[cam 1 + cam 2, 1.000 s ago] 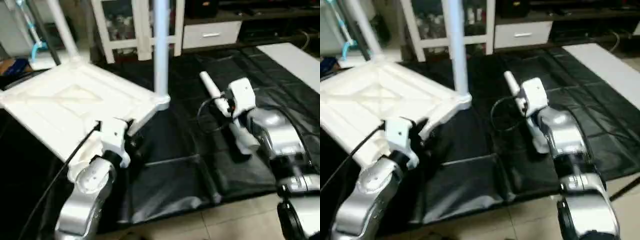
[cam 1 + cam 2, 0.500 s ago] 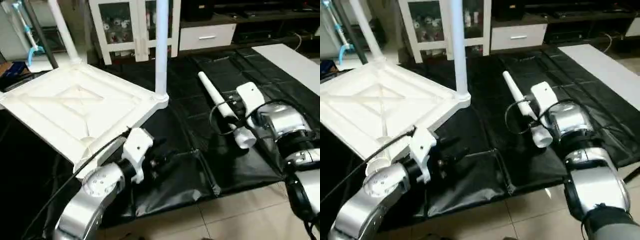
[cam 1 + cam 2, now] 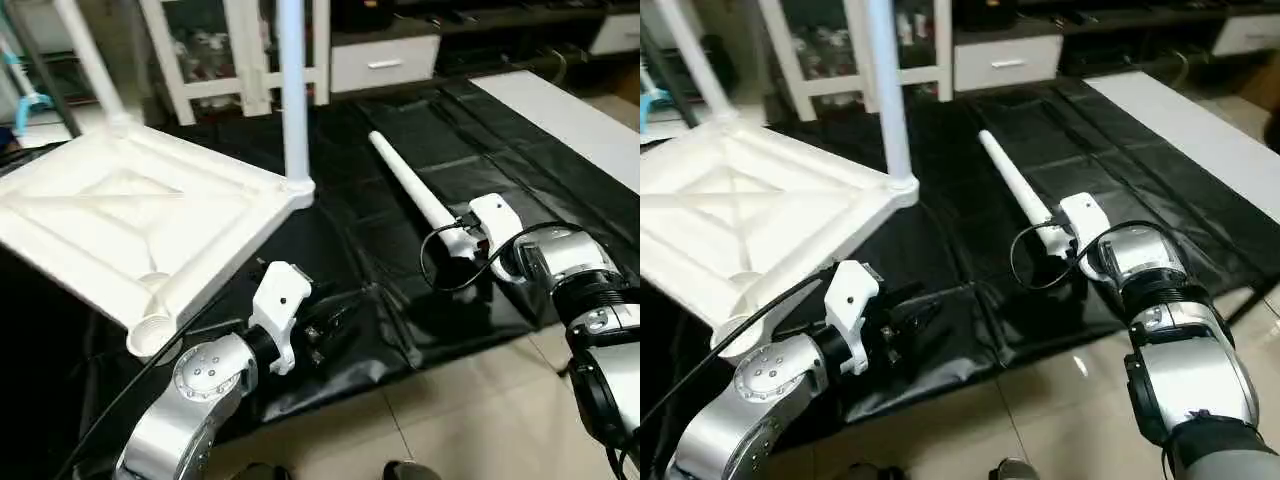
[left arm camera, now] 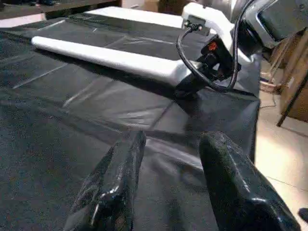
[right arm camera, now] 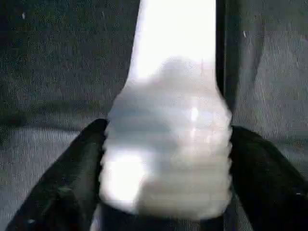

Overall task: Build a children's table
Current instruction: Pick table leg

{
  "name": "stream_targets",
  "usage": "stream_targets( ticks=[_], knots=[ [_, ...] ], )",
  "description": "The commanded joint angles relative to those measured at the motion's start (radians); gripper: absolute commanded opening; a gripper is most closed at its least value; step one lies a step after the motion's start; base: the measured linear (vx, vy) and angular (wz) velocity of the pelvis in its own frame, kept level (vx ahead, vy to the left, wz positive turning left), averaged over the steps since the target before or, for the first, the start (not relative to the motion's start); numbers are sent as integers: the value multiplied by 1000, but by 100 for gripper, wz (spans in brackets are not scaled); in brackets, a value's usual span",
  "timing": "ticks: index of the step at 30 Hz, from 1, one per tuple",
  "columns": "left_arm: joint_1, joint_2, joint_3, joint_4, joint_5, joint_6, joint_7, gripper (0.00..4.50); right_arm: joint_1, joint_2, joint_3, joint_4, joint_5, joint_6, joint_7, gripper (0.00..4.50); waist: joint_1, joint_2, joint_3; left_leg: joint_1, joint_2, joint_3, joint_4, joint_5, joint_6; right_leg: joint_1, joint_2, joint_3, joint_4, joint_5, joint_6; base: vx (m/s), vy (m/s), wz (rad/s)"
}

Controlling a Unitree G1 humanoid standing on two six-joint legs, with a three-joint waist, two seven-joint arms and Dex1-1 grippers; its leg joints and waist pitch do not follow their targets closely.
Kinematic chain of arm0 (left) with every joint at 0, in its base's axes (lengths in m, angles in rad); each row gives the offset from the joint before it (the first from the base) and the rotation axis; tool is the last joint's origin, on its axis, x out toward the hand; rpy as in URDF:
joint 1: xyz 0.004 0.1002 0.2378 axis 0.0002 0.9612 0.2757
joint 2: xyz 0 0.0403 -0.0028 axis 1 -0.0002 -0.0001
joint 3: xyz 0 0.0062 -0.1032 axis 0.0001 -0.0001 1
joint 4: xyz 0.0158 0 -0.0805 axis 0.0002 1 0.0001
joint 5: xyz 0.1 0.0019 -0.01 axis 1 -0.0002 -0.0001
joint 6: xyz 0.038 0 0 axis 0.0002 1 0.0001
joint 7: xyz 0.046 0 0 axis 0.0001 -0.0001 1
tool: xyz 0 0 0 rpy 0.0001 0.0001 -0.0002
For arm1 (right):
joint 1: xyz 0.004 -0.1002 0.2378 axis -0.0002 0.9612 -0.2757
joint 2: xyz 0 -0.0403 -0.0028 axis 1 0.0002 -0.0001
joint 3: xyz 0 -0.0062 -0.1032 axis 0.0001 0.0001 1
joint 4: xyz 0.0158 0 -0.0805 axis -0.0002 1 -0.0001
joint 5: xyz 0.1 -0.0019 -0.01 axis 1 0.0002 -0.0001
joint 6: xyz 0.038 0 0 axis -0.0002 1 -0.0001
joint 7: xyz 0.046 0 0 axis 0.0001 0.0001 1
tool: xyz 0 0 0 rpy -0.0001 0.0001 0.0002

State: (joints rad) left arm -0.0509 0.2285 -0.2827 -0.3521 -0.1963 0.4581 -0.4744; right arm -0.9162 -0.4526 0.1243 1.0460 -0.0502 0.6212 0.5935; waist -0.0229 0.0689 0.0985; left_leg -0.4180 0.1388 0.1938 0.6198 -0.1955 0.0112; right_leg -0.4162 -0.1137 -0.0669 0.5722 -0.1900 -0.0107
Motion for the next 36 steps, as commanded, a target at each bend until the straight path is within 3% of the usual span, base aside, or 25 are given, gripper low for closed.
stream_targets(
  ticks=[1,3,4,5,6,7,8,9,10,11,12,13,14,15,17,20,22,23,24,25,28,29,30,32,36],
  knots=[
    [4,11,-3,-21,4,16,-1,218,-13,-2,-8,29,2,5,26,330,-4,-12,-41,48,80,-58,-139,-771,-110,23,-13,-6,-62,-533,-56,0,0,0],
    [5,16,1,-25,6,18,0,218,-18,-4,-3,35,1,0,34,324,-3,-9,-35,49,80,-48,-151,-805,-118,21,-1,-20,-57,-561,-51,-29,-20,-1],
    [5,18,3,-29,5,21,3,218,-21,-6,1,42,-3,-9,37,321,14,-8,-24,16,95,-18,-212,-837,-118,56,35,-38,12,-554,-41,-59,-40,-1],
    [5,19,6,-32,5,24,5,218,-24,-7,0,48,-5,-17,36,311,45,2,-24,-33,116,6,-270,-860,-126,107,46,-33,143,-458,-50,-113,-77,11],
    [4,19,7,-33,5,25,5,218,-25,-8,0,50,-6,-20,35,297,121,-18,-33,-64,124,66,-273,-743,-111,113,38,27,216,-350,-37,-39,-166,25],
    [4,20,9,-35,6,26,8,218,-27,-9,-2,54,-7,-27,31,286,70,-110,-64,126,49,34,3,-376,-94,-70,-33,105,-32,-839,61,-39,-166,25],
    [4,22,14,-38,8,27,12,218,-32,-11,-5,59,-12,-42,23,282,86,-85,-58,114,13,-39,72,-145,-38,-77,-100,161,-104,-971,62,34,-214,21],
    [4,22,14,-39,8,27,12,218,-32,-11,-5,59,-12,-42,22,281,83,-71,-37,16,-21,-91,88,6,3,11,-82,186,-101,-1004,45,37,-114,2],
    [5,24,15,-40,11,27,15,218,-34,-12,-8,57,-12,-48,17,273,107,-51,-36,26,46,-102,7,-82,-34,27,-80,149,-55,-786,-52,37,-114,2],
    [6,25,15,-42,13,27,17,218,-34,-12,-9,53,-13,-51,15,268,105,-53,-46,53,50,-84,-19,-144,-45,3,-16,119,-30,-631,-94,0,0,0],
    [10,25,13,-45,14,26,19,218,-31,-14,-9,43,-14,-56,12,268,88,-60,-59,78,64,-62,-48,-220,-27,3,30,91,-1,-328,-184,-104,-46,28],
    [12,26,12,-48,14,26,20,218,-29,-14,-9,37,-16,-60,10,264,90,-43,-64,76,67,-56,-56,-233,-15,11,24,88,2,-267,-221,-104,-46,28],
    [20,26,8,-52,17,24,27,218,-20,-19,-9,19,-16,-62,5,263,80,-31,-61,71,72,-46,-63,-286,-8,15,17,84,-12,-271,-259,-70,-14,12],
    [31,24,5,-56,21,20,34,218,-8,-25,-7,-7,-20,-67,-3,263,73,-32,-55,60,79,-43,-71,-337,-20,22,9,75,-23,-332,-250,0,0,0],
    [52,11,7,-56,38,13,64,218,21,-39,-7,-63,-24,-79,-22,263,67,-34,-53,61,83,-43,-77,-400,-56,23,0,71,-36,-423,-205,0,0,0],
    [79,-81,74,-16,33,-11,180,218,101,-49,-42,-187,-5,-56,-56,263,63,-31,-58,50,83,-44,-85,-365,-77,36,-4,73,-38,-367,-177,4,17,-2],
    [89,-118,103,-12,8,5,212,218,145,-51,-51,-249,-2,-57,-72,263,59,-36,-65,50,84,-42,-85,-326,-67,41,-6,75,-39,-312,-189,0,0,0],
    [89,-124,107,-14,5,18,222,218,174,-48,-69,-295,9,-62,-85,263,58,-28,-65,48,83,-45,-86,-324,-63,42,-7,74,-36,-303,-196,0,0,0],
    [87,-123,104,-15,19,24,234,218,200,-43,-93,-338,26,-47,-92,263,54,-35,-63,44,81,-40,-87,-315,-51,44,-6,77,-42,-292,-184,0,0,0],
    [84,-120,100,-12,32,28,245,218,233,-38,-113,-397,42,-24,-96,317,55,-33,-65,45,81,-42,-86,-303,-46,44,-8,77,-40,-281,-187,0,0,0],
    [83,-133,107,3,46,-22,266,218,304,-4,-176,-520,86,-26,-132,337,55,-29,-72,44,82,-38,-84,-237,-18,48,-7,77,-41,-212,-196,0,0,0],
    [78,-142,118,9,54,-38,284,218,312,0,-177,-531,87,-42,-138,365,54,-15,-73,40,81,-40,-82,-199,-9,51,-9,76,-33,-167,-212,0,0,0],
    [70,-152,131,16,60,-47,302,218,318,3,-180,-539,86,-61,-150,373,51,-23,-74,38,80,-36,-78,-178,4,52,-7,75,-38,-133,-223,0,0,0],
    [54,-160,145,25,95,-56,338,218,335,11,-193,-568,86,-96,-175,375,53,-24,-77,42,80,-33,-73,-155,19,53,-7,77,-35,-102,-239,0,0,0],
    [41,-160,140,22,108,-43,361,218,385,24,-222,-681,108,-65,-188,414,57,-20,-77,43,81,-30,-73,-127,44,54,-6,77,-34,-84,-248,14,-4,0]
  ],
)
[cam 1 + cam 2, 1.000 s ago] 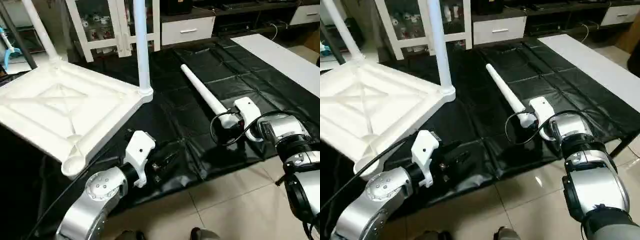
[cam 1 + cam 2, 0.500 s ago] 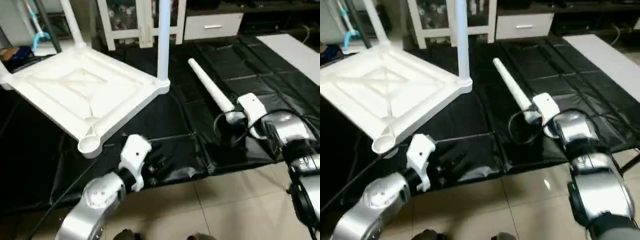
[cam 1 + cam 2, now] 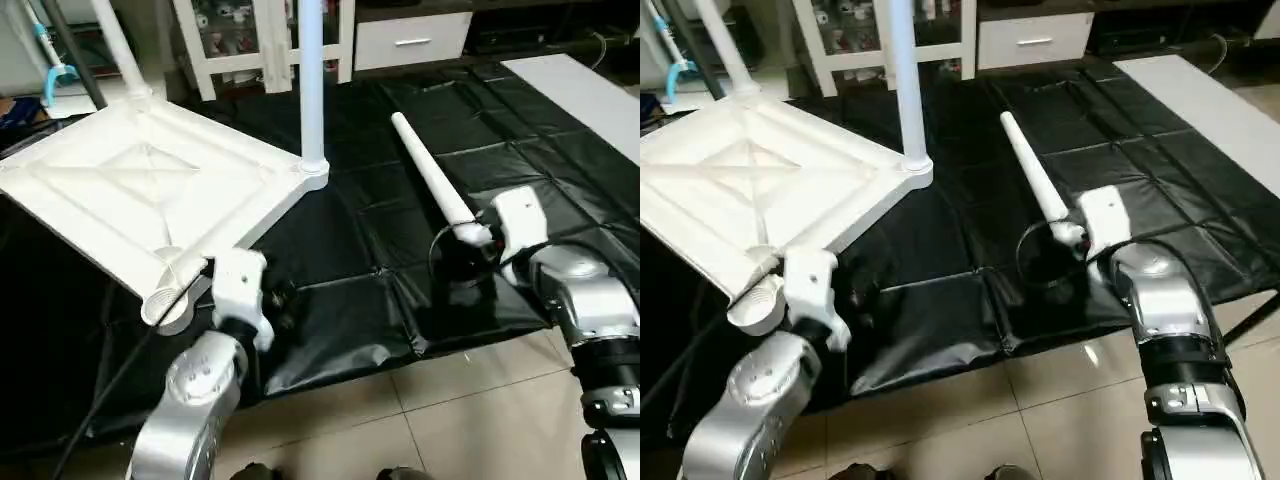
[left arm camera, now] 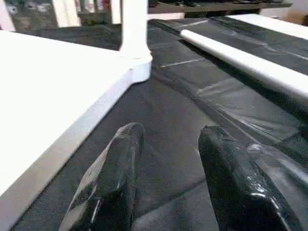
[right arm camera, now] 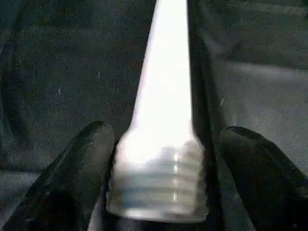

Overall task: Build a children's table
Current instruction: Pick table leg

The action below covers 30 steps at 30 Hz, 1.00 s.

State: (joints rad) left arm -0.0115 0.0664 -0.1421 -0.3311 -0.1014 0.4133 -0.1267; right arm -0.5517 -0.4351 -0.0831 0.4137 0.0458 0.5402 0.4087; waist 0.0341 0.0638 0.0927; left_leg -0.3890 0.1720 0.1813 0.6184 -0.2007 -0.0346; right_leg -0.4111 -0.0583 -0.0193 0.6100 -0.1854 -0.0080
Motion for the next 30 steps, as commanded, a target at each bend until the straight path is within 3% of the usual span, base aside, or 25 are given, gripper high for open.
stream_targets(
  ticks=[1,4,5,6,8,10,13,15,17,18,19,21,22,23,24,25,26,27,28,29,30],
  knots=[
    [1,3,-4,-1,17,0,19,218,35,8,-17,-78,11,10,-8,414,1,-13,-71,15,49,-18,-72,-128,89,48,-61,29,-72,-96,-247,0,0,0],
    [3,-10,-3,-11,38,-11,50,218,89,18,-32,-190,-1,-47,-42,448,0,-13,-68,16,51,-20,-77,-157,72,47,-61,29,-76,-133,-231,0,0,0],
    [1,-10,-5,-12,46,-14,55,218,105,31,-48,-221,-1,-70,-68,448,0,-17,-68,15,51,-20,-79,-163,69,47,-62,29,-77,-144,-227,0,0,0],
    [1,-10,-5,-12,46,-14,55,218,105,31,-48,-221,-1,-70,-68,448,-1,-15,-66,16,50,-20,-79,-178,63,44,-63,30,-80,-175,-217,0,0,0],
    [-1,-20,5,-4,50,-39,59,218,145,72,-68,-281,-7,-148,-152,448,-3,-13,-63,19,50,-19,-83,-203,50,38,-64,31,-87,-233,-198,0,0,0],
    [2,-27,18,-5,43,-47,63,218,176,104,-64,-334,-10,-150,-182,448,-6,-14,-61,18,48,-20,-85,-223,35,37,-61,31,-90,-266,-175,0,0,0],
    [3,-24,14,-13,36,-45,54,218,218,167,-59,-400,25,-160,-186,448,-11,-6,-56,25,46,-23,-93,-300,13,32,-58,30,-94,-337,-140,0,0,0],
    [6,-21,3,-16,41,-50,51,218,237,179,-42,-421,23,-160,-186,448,-18,-6,-49,49,43,-28,-102,-457,-21,30,-52,23,-105,-492,-95,0,0,0],
    [13,-20,-8,-23,49,-52,52,218,252,198,-36,-443,37,-145,-182,448,-25,-3,-46,72,37,-27,-105,-522,-17,30,-43,15,-116,-539,-87,0,0,0],
    [14,-18,-12,-24,56,-55,54,218,254,202,-36,-448,40,-141,-182,448,-32,3,-40,176,43,5,-81,-609,-59,-29,5,9,-143,-575,-89,-3,-22,-27],
    [14,-22,-11,-25,65,-64,62,218,259,203,-30,-453,44,-147,-181,448,-34,-3,-23,183,47,7,-99,-644,-58,-21,21,-5,-137,-545,-87,-3,-22,-27],
    [11,-33,-2,-25,65,-70,68,218,263,203,-27,-459,39,-153,-183,448,-44,-6,-14,194,56,4,-114,-703,-47,-17,17,-24,-123,-545,-81,42,12,-67],
    [10,-34,-1,-25,64,-70,69,218,263,203,-27,-459,38,-153,-184,448,-47,-2,-17,193,57,1,-118,-703,-45,-7,9,-24,-117,-540,-85,69,33,-76],
    [8,-37,2,-24,63,-70,69,218,260,205,-31,-458,34,-153,-185,448,-53,-5,-25,171,48,-1,-123,-664,-34,22,-8,-15,-109,-511,-97,94,43,-92],
    [9,-36,1,-24,64,-71,69,218,258,206,-30,-456,33,-153,-184,448,-58,-16,-31,120,22,-1,-118,-575,-17,72,-26,2,-106,-506,-110,110,44,-80],
    [12,-33,-1,-23,67,-71,70,218,258,207,-26,-454,30,-154,-182,448,-52,-24,-32,51,3,-13,-116,-493,19,124,-47,6,-110,-555,-86,110,44,-80],
    [17,-30,-3,-24,70,-73,70,218,261,206,-16,-455,27,-158,-179,448,-59,-25,-53,29,-26,-20,-86,-327,71,159,-74,45,-132,-634,-92,132,35,-42],
    [20,-28,-4,-24,71,-74,70,218,263,204,-8,-456,26,-160,-176,448,-60,-21,-68,9,-47,-39,-49,-184,123,189,-89,73,-137,-610,-154,143,12,-12],
    [25,-28,-4,-27,71,-74,71,218,267,204,1,-453,15,-184,-181,448,-68,-30,-73,-7,-55,-54,-25,-102,166,202,-87,83,-136,-533,-228,143,12,-12],
    [27,-29,-3,-29,70,-73,72,218,269,203,8,-449,6,-197,-184,448,-65,-19,-77,-14,-54,-59,-21,-56,180,207,-85,80,-130,-473,-262,141,5,-1],
    [27,-29,-3,-29,70,-73,72,218,269,202,10,-447,2,-203,-185,448,-66,-6,-79,-12,-45,-68,-28,20,203,190,-58,62,-116,-349,-294,146,25,0]
  ],
)
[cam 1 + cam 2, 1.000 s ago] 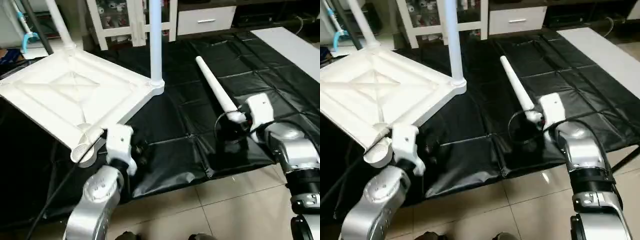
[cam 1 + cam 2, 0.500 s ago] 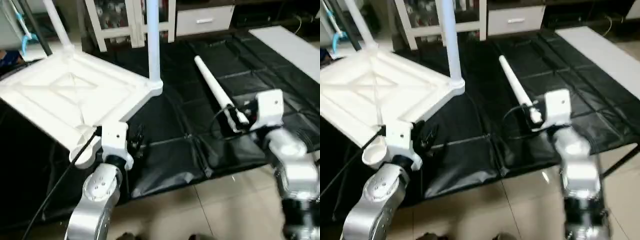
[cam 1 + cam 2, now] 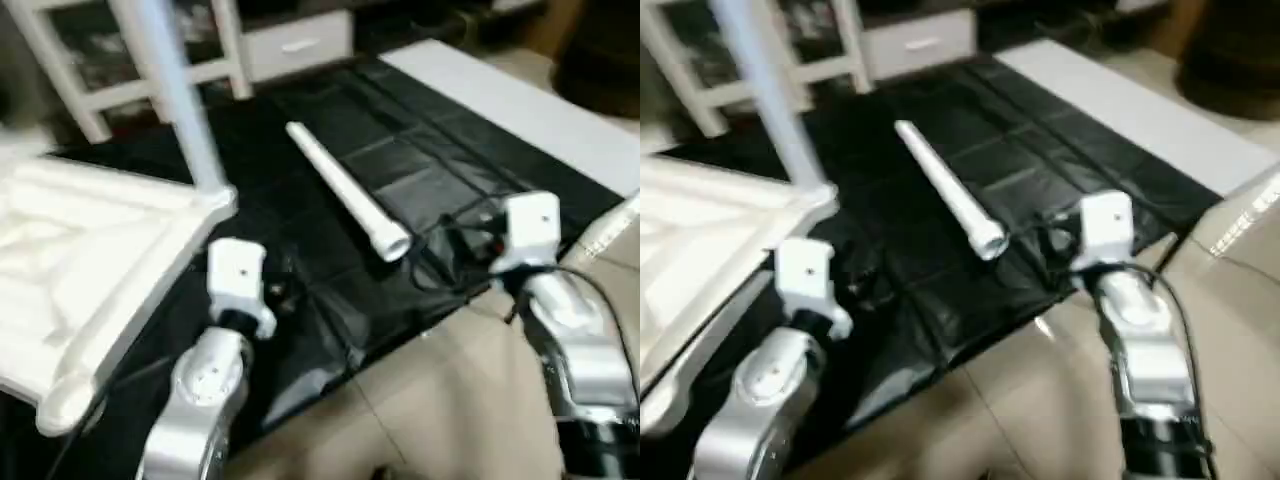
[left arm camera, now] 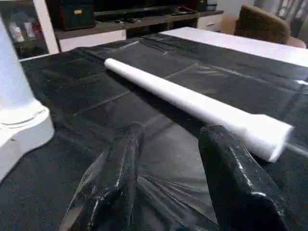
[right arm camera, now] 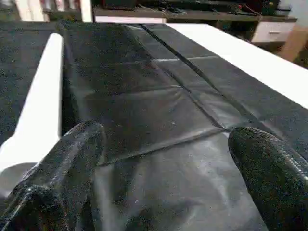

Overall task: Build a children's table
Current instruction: Pick table leg

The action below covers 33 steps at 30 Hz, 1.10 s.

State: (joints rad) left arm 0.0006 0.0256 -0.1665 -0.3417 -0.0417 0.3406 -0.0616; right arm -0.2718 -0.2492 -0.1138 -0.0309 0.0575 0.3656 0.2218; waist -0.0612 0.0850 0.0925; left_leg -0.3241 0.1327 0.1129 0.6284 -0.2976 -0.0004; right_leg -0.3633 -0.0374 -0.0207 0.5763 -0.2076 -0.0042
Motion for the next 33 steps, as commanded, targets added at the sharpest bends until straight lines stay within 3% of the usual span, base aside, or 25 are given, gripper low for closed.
stream_targets(
  ticks=[1,2,3,5,6,7,8,9,10,11,12,13,14,15,17,18,19,20,21,22,24,25,28,30,33],
  knots=[
    [21,9,23,-25,11,0,8,218,-7,11,62,2,-18,-49,15,448,19,-5,-78,-43,16,-13,-61,199,202,99,-34,18,-52,-218,-283,146,25,0],
    [25,8,23,-28,13,-2,8,218,-6,13,66,-1,-15,-48,20,448,11,2,-80,-5,33,-30,-69,243,235,71,-17,-7,-30,-171,-265,190,17,4],
    [25,8,23,-28,13,-2,8,218,-6,13,66,-1,-15,-48,20,448,-13,8,-77,97,83,-81,-74,296,345,-17,-8,-45,19,-125,-228,201,16,12],
    [27,3,22,-27,16,-6,9,218,-11,14,71,0,-4,-49,33,448,-25,-7,-78,161,149,-136,-78,314,465,-94,-44,-37,83,-122,-112,177,16,12],
    [26,4,21,-26,15,-6,10,218,-14,14,72,2,-3,-52,38,448,-9,-25,-68,151,120,-117,-65,292,469,-97,-69,-16,75,-59,-86,134,-6,9],
    [25,4,20,-25,15,-6,13,218,-20,11,76,4,0,-61,54,448,14,-64,-69,46,-27,-26,-9,198,402,34,-84,38,12,67,-177,134,-6,9],
    [25,4,20,-25,15,-6,13,218,-20,11,76,4,0,-61,54,448,38,-90,-94,-41,-105,12,52,114,371,157,-94,114,7,177,-255,172,31,22],
    [25,5,20,-26,15,-7,14,218,-26,4,83,6,-5,-70,65,448,84,-73,-78,-126,-50,-20,130,10,251,216,-216,219,-22,410,-425,141,78,38],
    [25,5,21,-25,15,-7,15,218,-29,0,85,8,-8,-76,68,448,92,-65,-64,-139,-4,-51,148,2,98,190,-205,209,-29,490,-476,141,78,38],
    [25,5,21,-24,15,-7,14,218,-31,-3,87,10,-10,-80,69,448,103,-50,-64,-134,13,-61,124,23,49,185,-185,183,-29,462,-467,73,59,28],
    [24,6,22,-23,16,-8,14,218,-35,-6,87,13,-10,-83,70,448,85,-26,-47,-104,20,-51,17,95,34,147,-82,82,-27,218,-399,69,14,13],
    [24,6,22,-22,16,-8,13,218,-37,-8,87,16,-9,-85,70,448,75,-2,-56,-78,25,-43,-33,135,43,144,-38,39,-23,78,-333,69,14,13],
    [23,6,24,-21,16,-8,13,218,-41,-12,88,19,-9,-86,70,448,40,44,-35,10,96,-99,-99,-165,78,42,16,-17,34,-203,-202,59,11,10],
    [23,5,25,-21,17,-8,10,218,-46,-15,87,20,-7,-83,73,448,20,34,-68,80,184,-170,-121,-294,167,-11,-9,-10,141,-229,-101,80,29,10],
    [24,7,22,-20,18,-16,1,218,-58,-23,88,23,-10,-77,79,448,20,29,-63,72,157,-155,-112,-227,274,-38,-27,-16,155,-127,14,84,30,8],
    [25,8,19,-20,18,-20,-3,218,-64,-29,91,26,-12,-73,84,448,29,14,-58,49,143,-133,-107,-95,345,-48,-40,-12,148,-47,51,59,10,-1],
    [25,11,11,-21,17,-17,-11,218,-72,-42,99,26,-21,-58,92,448,32,-26,-69,20,118,-110,-73,28,361,-39,-88,25,76,82,42,59,10,-1],
    [25,14,7,-20,17,-14,-13,218,-77,-49,102,27,-25,-51,96,448,48,-54,-74,-19,75,-76,-42,29,312,-10,-122,58,15,150,41,0,0,0],
    [25,19,-1,-21,16,-11,-22,218,-87,-54,101,34,-21,-29,103,448,72,-68,-83,-94,-9,-33,22,63,212,70,-174,115,-7,246,15,60,-76,0],
    [25,26,-11,-22,15,-7,-34,218,-101,-60,100,44,-13,1,112,448,73,-65,-96,-106,4,-43,-2,189,133,87,-154,86,36,485,3,60,-76,0],
    [19,54,-39,-23,10,6,-81,218,-157,-75,84,97,27,88,152,448,64,-52,-89,-88,12,-44,-23,241,61,66,-98,44,44,613,-47,25,-26,-5],
    [19,64,-48,-24,6,10,-100,218,-176,-84,85,118,23,103,154,448,61,-41,-93,-78,20,-49,-28,218,48,65,-95,38,44,564,-75,0,0,0],
    [16,96,-77,-32,-12,30,-167,218,-241,-113,96,205,10,139,168,448,57,-16,-78,-40,76,-45,-59,16,49,38,-97,31,3,109,-270,0,0,0],
    [16,97,-78,-32,-13,30,-170,218,-244,-114,96,209,10,140,169,448,57,-14,-70,-39,82,-39,-70,-64,48,36,-100,27,-5,11,-294,-57,35,12],
    [2,155,-115,-51,-46,69,-273,218,-384,-136,118,422,-1,155,236,448,60,-11,-62,-34,76,-19,-81,-273,-27,24,-106,26,-20,-231,-273,-65,36,7]
  ],
)
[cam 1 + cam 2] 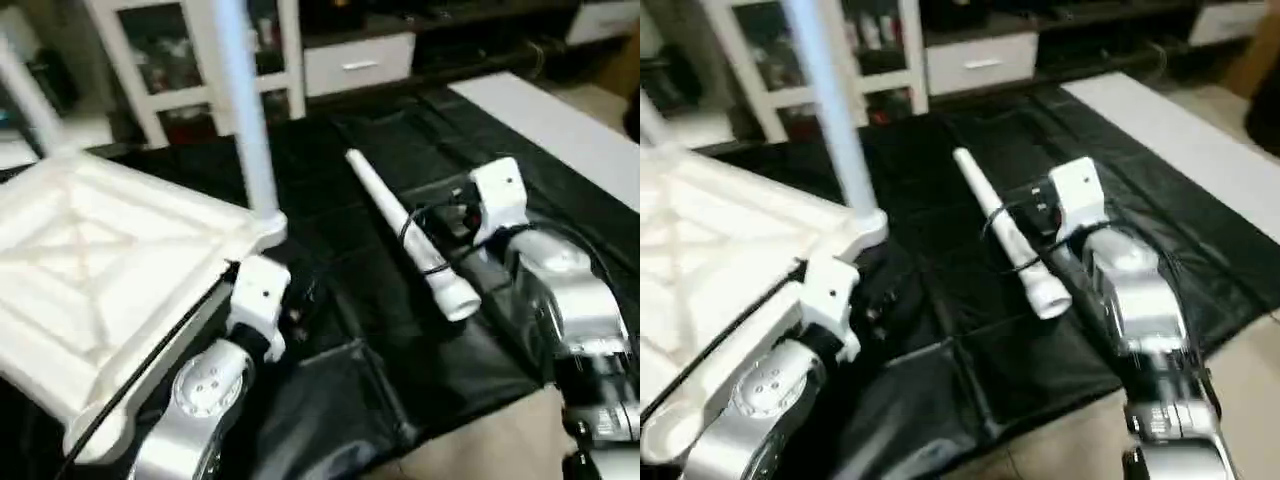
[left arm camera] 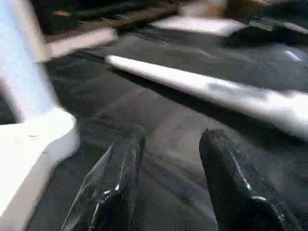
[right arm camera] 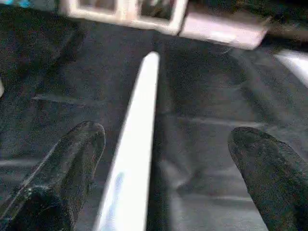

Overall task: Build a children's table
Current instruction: Pick table leg

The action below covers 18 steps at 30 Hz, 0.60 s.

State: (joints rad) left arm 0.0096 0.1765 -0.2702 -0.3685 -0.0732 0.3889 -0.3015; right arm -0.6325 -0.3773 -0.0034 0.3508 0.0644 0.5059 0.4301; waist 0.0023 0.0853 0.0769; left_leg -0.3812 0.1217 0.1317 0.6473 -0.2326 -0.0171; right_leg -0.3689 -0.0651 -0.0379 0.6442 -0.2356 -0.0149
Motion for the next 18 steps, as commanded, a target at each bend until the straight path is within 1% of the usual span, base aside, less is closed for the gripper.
stream_targets(
  ticks=[1,2,3,4,5,6,7,8,9,10,11,12,13,14,15,17,18],
  knots=[
    [-9,12,-14,-25,-21,24,-45,218,-45,-9,15,72,-11,23,46,448,3,-12,-46,27,89,-30,-100,-334,-13,23,-80,48,-94,-217,-245,-71,41,4],
    [-12,23,-20,-27,-27,28,-60,218,-76,-13,36,124,-28,41,61,448,4,-9,-46,30,88,-26,-98,-332,-14,18,-81,48,-95,-223,-244,-55,28,11],
    [-14,28,-23,-28,-29,29,-67,218,-90,-15,49,145,-38,57,64,448,2,-11,-46,30,87,-23,-99,-335,-15,16,-81,47,-95,-235,-246,0,0,0],
    [-19,43,-31,-33,-35,33,-89,218,-136,-23,95,219,-78,114,71,448,3,-11,-48,24,88,-20,-100,-315,-14,20,-83,46,-94,-239,-241,0,0,0],
    [-23,50,-34,-35,-35,35,-103,218,-161,-23,113,261,-92,124,77,448,2,-13,-51,18,88,-18,-102,-290,-11,21,-82,43,-91,-220,-247,0,0,0],
    [-26,54,-37,-36,-36,37,-112,218,-180,-15,112,293,-82,137,95,448,3,-11,-51,15,89,-16,-102,-284,-14,21,-83,43,-89,-205,-246,0,0,0],
    [-30,57,-38,-37,-36,40,-119,218,-196,-6,110,320,-69,146,118,448,6,-14,-55,15,91,-14,-100,-262,-5,23,-86,45,-88,-172,-251,0,0,0],
    [-33,63,-40,-38,-35,43,-126,218,-213,0,112,350,-58,144,143,448,7,-13,-57,15,91,-13,-98,-247,1,23,-88,46,-85,-152,-258,0,0,0],
    [-33,63,-40,-38,-35,43,-126,218,-213,0,112,350,-58,144,143,448,7,-18,-58,12,92,-11,-98,-233,10,26,-89,45,-84,-133,-265,0,0,0],
    [-36,68,-42,-41,-36,46,-132,218,-225,5,117,375,-56,150,157,448,9,-17,-60,7,94,-10,-97,-193,27,29,-90,44,-80,-91,-271,0,0,0],
    [-39,75,-46,-48,-38,52,-139,218,-236,3,140,400,-70,159,175,448,10,-20,-65,4,96,-8,-94,-144,45,32,-90,41,-73,-36,-280,0,0,0],
    [-41,80,-47,-56,-40,58,-144,218,-246,1,159,424,-85,165,192,448,13,-21,-70,3,96,-6,-90,-90,67,33,-89,39,-68,23,-288,0,0,0],
    [-41,80,-47,-56,-40,58,-144,218,-246,1,159,424,-85,165,192,448,15,-20,-74,1,93,-3,-83,-37,92,33,-88,38,-62,80,-297,0,0,0],
    [-42,85,-47,-67,-46,66,-149,218,-259,-1,183,452,-102,184,216,448,17,-18,-77,1,94,-2,-81,-14,102,32,-87,37,-59,104,-301,0,0,0],
    [-42,86,-47,-68,-46,67,-150,218,-261,-1,187,456,-104,186,220,448,20,-22,-82,0,92,0,-74,32,130,30,-86,36,-53,153,-311,0,0,0],
    [-40,88,-49,-75,-48,71,-152,218,-267,-8,220,481,-127,220,241,448,25,-21,-77,-4,94,2,-73,41,157,27,-86,35,-54,147,-318,0,0,0],
    [-40,88,-49,-75,-48,71,-152,218,-267,-8,220,481,-127,220,241,420,29,-21,-73,-3,97,4,-75,16,159,25,-87,35,-58,109,-318,0,0,0]
  ],
)
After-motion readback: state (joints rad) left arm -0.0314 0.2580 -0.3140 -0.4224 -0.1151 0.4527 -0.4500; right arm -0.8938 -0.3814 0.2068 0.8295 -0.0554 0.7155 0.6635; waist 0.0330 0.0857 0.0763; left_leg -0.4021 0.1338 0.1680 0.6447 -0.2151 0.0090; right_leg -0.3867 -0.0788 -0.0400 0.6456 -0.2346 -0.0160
